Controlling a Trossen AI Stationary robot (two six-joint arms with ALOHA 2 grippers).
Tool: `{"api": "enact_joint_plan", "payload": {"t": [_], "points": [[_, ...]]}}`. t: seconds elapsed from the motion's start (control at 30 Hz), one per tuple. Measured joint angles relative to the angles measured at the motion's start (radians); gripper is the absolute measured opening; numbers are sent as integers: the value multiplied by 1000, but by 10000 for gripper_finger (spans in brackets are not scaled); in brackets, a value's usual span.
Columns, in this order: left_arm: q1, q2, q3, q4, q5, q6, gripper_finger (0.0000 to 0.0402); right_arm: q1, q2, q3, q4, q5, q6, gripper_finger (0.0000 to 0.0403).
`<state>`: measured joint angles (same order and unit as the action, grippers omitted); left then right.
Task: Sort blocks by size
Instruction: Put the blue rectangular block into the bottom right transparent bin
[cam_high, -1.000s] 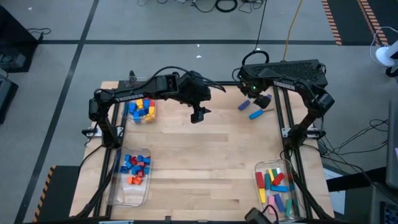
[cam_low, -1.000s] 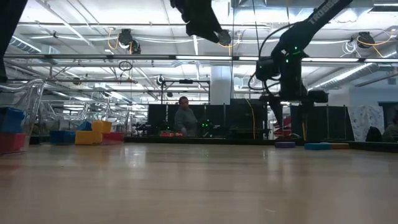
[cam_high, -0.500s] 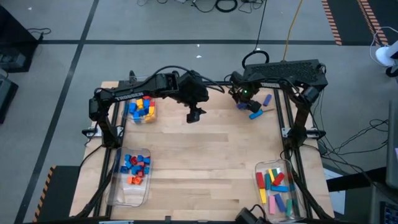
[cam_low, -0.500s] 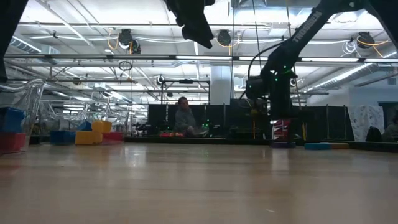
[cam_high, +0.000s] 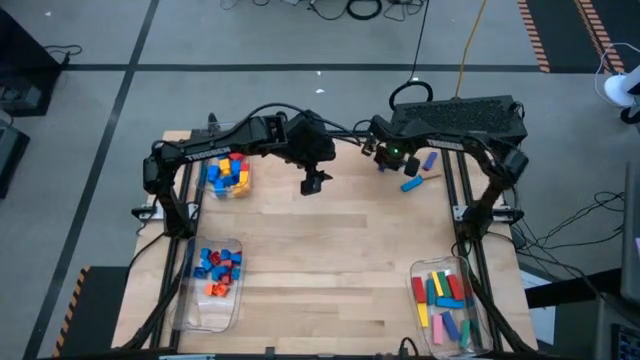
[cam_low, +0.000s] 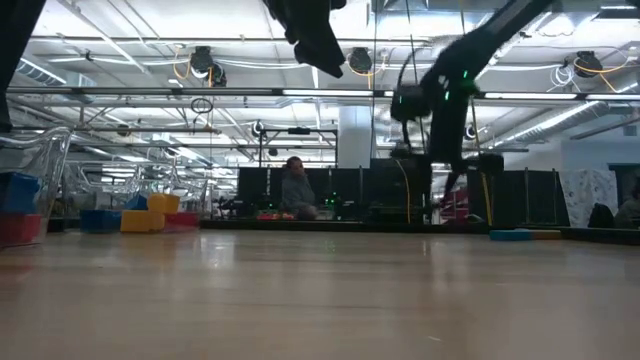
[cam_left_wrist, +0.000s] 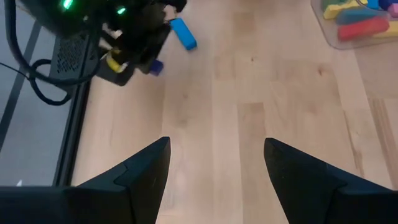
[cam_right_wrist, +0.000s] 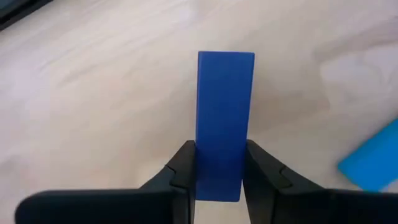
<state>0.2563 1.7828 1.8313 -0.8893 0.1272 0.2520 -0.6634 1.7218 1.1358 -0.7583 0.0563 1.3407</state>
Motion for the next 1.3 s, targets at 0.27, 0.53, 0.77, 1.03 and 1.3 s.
{"api": "enact_joint_plan", "payload": {"t": [0.27,0.53,0.77,1.03,1.3], "points": [[27,0,0,12,0,-2,260,132,-218,2,-300,-58,-155,70],[28,0,0,21,0,-8,260,351,-373,2,-667,-165,-295,70],[25,0,0,20,0,-75,260,604,-427,2,-740,-267,-215,70],[6,0,0,49,-1,-143,260,917,-427,2,-691,-363,-28,70],[-11,0,0,80,-15,-195,260,1212,-381,2,-527,-377,189,70]]}}
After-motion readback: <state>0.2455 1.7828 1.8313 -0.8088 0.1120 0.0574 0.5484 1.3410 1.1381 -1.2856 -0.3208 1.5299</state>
